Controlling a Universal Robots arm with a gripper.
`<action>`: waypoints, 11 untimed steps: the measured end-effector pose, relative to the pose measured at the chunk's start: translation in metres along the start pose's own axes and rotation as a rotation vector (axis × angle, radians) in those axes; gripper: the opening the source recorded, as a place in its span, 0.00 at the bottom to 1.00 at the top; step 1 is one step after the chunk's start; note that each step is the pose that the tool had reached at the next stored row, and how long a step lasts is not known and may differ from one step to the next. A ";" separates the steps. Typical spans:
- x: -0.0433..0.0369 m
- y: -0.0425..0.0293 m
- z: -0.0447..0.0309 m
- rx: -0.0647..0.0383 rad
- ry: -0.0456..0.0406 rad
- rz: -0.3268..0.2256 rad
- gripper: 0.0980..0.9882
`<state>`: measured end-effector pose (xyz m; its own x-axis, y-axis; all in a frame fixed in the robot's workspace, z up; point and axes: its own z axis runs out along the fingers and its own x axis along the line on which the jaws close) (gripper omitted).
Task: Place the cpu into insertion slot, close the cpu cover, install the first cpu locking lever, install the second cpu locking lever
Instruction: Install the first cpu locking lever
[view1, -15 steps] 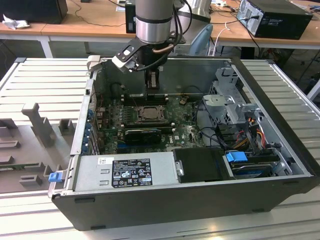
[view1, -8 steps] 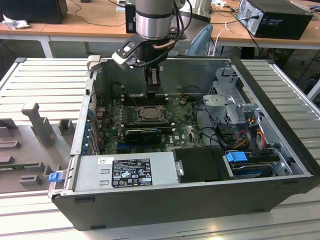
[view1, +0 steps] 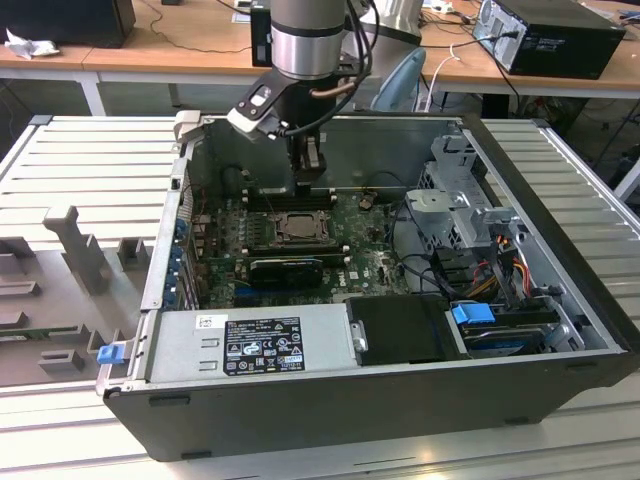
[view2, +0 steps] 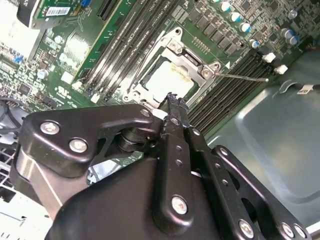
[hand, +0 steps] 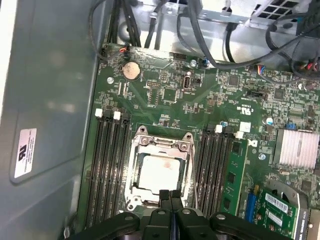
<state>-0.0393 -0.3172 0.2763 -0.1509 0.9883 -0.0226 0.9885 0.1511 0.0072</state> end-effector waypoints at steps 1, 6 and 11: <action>0.0000 0.0000 0.0002 0.000 0.0001 -0.007 0.01; 0.0001 0.0000 0.0013 0.000 0.0007 -0.064 0.01; 0.0001 0.0000 0.0022 -0.002 0.0013 -0.142 0.01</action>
<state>-0.0393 -0.3172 0.2741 -0.2893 0.9570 -0.0223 0.9572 0.2895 0.0061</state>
